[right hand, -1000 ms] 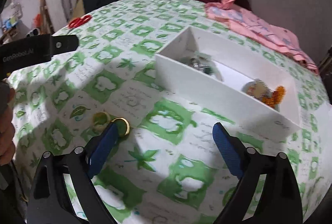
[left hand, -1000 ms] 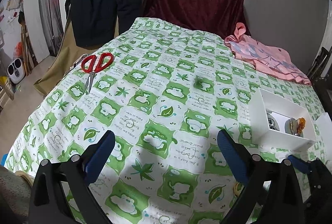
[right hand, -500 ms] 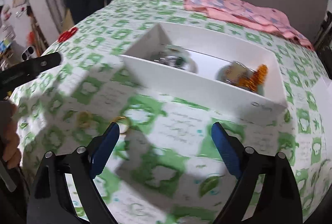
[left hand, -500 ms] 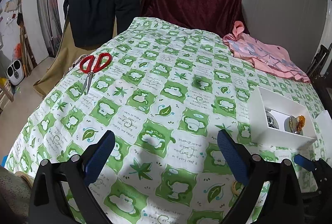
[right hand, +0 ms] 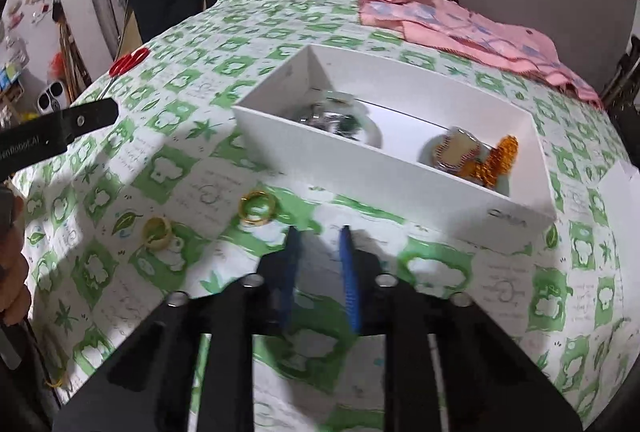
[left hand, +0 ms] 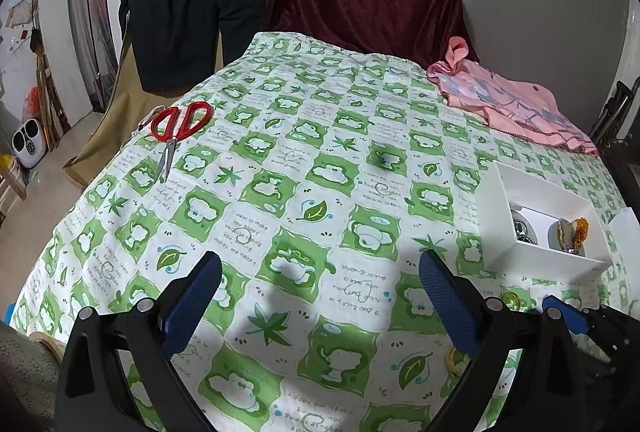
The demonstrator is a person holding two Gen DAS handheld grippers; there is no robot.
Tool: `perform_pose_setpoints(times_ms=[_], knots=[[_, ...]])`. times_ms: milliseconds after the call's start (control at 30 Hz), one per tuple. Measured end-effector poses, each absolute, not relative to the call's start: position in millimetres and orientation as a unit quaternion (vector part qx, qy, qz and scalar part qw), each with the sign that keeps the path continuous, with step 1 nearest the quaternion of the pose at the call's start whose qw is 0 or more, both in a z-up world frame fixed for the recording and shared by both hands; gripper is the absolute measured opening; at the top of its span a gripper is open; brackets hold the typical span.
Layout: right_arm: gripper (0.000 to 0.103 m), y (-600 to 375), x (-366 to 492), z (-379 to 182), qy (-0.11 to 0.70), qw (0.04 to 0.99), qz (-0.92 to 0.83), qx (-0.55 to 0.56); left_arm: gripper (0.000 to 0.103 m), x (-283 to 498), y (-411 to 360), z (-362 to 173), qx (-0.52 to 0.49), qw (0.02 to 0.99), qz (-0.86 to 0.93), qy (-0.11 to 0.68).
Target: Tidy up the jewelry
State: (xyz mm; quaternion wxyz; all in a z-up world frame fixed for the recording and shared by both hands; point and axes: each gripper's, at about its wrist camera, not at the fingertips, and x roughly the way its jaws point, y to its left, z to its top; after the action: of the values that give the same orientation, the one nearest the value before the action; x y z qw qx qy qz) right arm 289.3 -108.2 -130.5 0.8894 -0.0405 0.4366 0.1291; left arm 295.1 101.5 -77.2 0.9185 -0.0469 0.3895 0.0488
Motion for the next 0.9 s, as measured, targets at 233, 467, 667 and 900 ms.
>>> perform_pose_setpoints(times_ms=[233,467,667,900], knots=[[0.034,-105,289,-126,0.435,0.883,0.174,0.004,0.097,295,101,-77,-0.047,0.918,0.049,0.39],[0.035,-77,298,-129,0.43,0.885,0.172,-0.049,0.097,296,100,-78,-0.046,0.918,0.048,0.391],[0.02,-74,300,-130,0.424,0.888,0.167,-0.064,0.097,295,98,-78,-0.037,0.918,0.047,0.392],[0.02,-104,287,-130,0.427,0.892,0.144,-0.045,0.097,297,98,-80,-0.037,0.917,0.043,0.394]])
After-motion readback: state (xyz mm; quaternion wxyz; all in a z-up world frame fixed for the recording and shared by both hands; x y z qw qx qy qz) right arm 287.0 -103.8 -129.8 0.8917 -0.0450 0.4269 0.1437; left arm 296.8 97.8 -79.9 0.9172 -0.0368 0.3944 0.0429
